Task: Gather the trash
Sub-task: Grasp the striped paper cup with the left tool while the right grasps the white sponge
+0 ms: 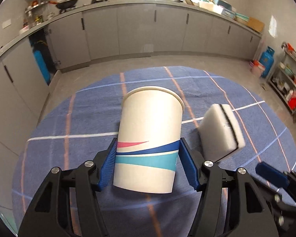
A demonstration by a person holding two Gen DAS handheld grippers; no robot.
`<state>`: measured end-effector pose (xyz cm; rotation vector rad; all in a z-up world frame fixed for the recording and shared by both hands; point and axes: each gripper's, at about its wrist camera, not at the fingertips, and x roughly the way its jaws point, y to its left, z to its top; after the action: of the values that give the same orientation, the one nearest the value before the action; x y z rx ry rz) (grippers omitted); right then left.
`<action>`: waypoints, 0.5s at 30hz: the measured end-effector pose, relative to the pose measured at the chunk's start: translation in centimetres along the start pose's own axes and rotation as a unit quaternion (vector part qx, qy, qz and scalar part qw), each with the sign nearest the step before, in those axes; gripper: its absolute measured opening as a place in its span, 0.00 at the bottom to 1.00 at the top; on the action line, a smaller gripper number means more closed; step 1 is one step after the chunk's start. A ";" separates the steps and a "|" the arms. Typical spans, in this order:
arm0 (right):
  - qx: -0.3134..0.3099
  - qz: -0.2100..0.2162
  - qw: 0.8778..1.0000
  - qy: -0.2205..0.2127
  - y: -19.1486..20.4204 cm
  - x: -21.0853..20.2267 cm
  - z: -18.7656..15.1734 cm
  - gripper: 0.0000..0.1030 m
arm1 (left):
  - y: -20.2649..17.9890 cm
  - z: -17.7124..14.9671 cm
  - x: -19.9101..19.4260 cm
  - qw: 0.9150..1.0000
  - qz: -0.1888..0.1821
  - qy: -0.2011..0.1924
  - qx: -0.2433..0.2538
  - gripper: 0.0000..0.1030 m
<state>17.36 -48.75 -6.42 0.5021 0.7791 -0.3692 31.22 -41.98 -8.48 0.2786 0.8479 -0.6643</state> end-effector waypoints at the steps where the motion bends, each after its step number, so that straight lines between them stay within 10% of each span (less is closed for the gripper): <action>1: 0.000 0.001 1.000 -0.002 0.3 0.2 0.2 0.41 | 0.6 -0.3 -0.6 1.000 0.005 -0.005 -0.005 0.58; 15: -0.011 -0.039 0.999 -0.011 3.3 4.3 2.9 0.27 | 5.2 -2.7 -4.6 0.998 0.031 0.001 -0.055 0.58</action>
<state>23.49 -48.22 -6.91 0.4475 0.7815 -0.4372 30.76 -34.70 -6.77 0.2056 0.8706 -0.5576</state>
